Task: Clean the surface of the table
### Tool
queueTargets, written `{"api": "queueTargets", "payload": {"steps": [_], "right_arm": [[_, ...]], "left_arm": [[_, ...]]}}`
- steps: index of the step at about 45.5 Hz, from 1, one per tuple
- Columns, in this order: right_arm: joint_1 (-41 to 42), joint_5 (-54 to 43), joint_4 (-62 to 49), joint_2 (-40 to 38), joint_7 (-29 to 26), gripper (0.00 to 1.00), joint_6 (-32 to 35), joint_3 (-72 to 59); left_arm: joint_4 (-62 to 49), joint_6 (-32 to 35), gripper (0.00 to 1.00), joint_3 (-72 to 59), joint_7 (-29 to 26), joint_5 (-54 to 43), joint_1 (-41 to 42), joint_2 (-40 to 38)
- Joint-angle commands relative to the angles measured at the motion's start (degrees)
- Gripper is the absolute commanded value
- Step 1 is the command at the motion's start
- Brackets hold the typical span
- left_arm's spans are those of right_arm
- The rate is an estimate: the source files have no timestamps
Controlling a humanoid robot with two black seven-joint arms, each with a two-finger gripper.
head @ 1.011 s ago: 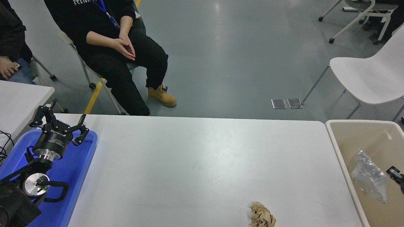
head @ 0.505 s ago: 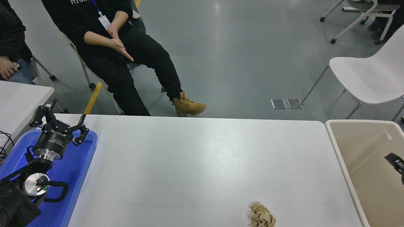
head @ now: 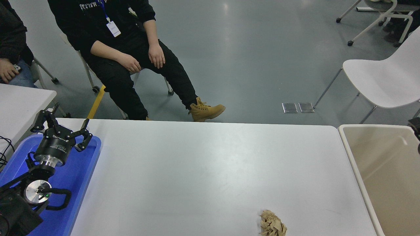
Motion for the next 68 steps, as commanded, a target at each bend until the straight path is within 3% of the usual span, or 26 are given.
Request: {"api": "queueTargets", "payload": {"steps": [1,14,26,40,68], "right_arm": [[6.3,0.8,1.9,-1.1,0.2,0.98,0.0,7.0],[11.8,0.8,10.3,-3.7,0.2,0.98,0.0,21.3],[11.8,1.5,24.8,-7.3,0.1,0.98,0.0,32.4],[11.2,23.9,29.6,-8.9,-0.3,0.98,2.4,32.2],[-6.4,27.0,40.3,-4.1,0.8,0.98,7.5,40.1]], "left_arm": [[0.0,0.0,1.00,0.1,0.0,0.0,0.0,0.0],[0.0,0.0,1.00,0.0,0.0,0.0,0.0,0.0],[0.0,0.0,1.00,0.0,0.0,0.0,0.0,0.0],[0.0,0.0,1.00,0.1,0.0,0.0,0.0,0.0],[0.0,0.0,1.00,0.1,0.0,0.0,0.0,0.0]]}}
